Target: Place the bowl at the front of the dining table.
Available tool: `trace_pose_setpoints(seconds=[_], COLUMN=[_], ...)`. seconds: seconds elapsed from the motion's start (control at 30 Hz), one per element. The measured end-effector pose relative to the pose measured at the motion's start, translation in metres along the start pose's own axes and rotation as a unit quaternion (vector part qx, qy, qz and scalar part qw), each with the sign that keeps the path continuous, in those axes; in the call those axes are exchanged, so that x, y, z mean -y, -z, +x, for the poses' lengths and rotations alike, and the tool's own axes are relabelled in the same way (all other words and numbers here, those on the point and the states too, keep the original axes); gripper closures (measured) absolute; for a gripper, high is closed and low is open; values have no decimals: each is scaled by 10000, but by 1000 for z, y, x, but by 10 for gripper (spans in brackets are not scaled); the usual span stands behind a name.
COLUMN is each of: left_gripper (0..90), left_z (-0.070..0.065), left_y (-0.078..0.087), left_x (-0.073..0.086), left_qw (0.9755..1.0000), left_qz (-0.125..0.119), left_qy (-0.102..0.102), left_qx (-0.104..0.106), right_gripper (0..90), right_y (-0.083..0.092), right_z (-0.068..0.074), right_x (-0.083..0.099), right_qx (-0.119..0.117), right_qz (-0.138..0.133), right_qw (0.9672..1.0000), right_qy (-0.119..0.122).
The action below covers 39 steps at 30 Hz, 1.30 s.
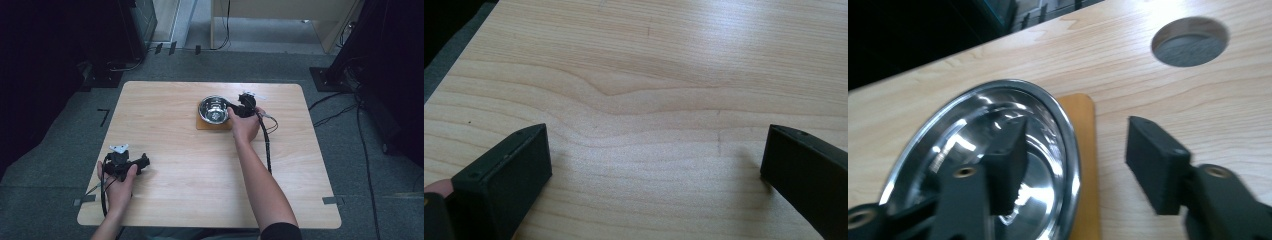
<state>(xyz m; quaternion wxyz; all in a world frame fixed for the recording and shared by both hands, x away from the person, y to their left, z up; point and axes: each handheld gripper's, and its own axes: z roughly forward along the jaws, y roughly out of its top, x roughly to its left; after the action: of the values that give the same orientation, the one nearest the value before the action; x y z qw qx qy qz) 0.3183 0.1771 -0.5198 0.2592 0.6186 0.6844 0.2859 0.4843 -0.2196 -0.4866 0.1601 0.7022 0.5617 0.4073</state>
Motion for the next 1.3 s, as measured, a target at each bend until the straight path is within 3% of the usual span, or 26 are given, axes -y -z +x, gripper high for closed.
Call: trace_pose_setpoints(seconds=[0.07, 0.17, 0.27, 0.3, 0.4, 0.5, 0.67, 1.3], left_gripper=[0, 0, 0, 0, 0, 0, 0, 0], left_z=[0, 0, 0, 0, 0, 0, 0, 0], left_y=[0, 0, 0, 0, 0, 0, 0, 0], left_x=[0, 0, 0, 0, 0, 0, 0, 0], left_qw=[10000, 10000, 10000, 10000, 10000, 10000, 10000, 10000], left_qz=[1, 3, 3, 3, 4, 4, 4, 4], left_qy=[-3, -3, -3, -3, -4, -4, -4, -4], left_qx=[-1, 3, 3, 3, 3, 2, 3, 3], right_gripper=[336, 302, 301, 282, 255, 197, 167, 149], right_y=[4, 13, 18, 22, 29, 37, 46, 76], right_z=[2, 2, 1, 0, -2, -4, -4, -13], right_x=[0, -1, 0, 3, 5, 8, 13, 32], right_qx=[92, -6, 73, 21, -161, -314, -268, -430], right_qz=[43, -7, -2, 98, 66, 86, 95, 134], right_qw=[9997, 9995, 9990, 9979, 9985, 9976, 9956, 9896], right_qy=[204, 328, 438, 640, 517, 603, 896, 1364])
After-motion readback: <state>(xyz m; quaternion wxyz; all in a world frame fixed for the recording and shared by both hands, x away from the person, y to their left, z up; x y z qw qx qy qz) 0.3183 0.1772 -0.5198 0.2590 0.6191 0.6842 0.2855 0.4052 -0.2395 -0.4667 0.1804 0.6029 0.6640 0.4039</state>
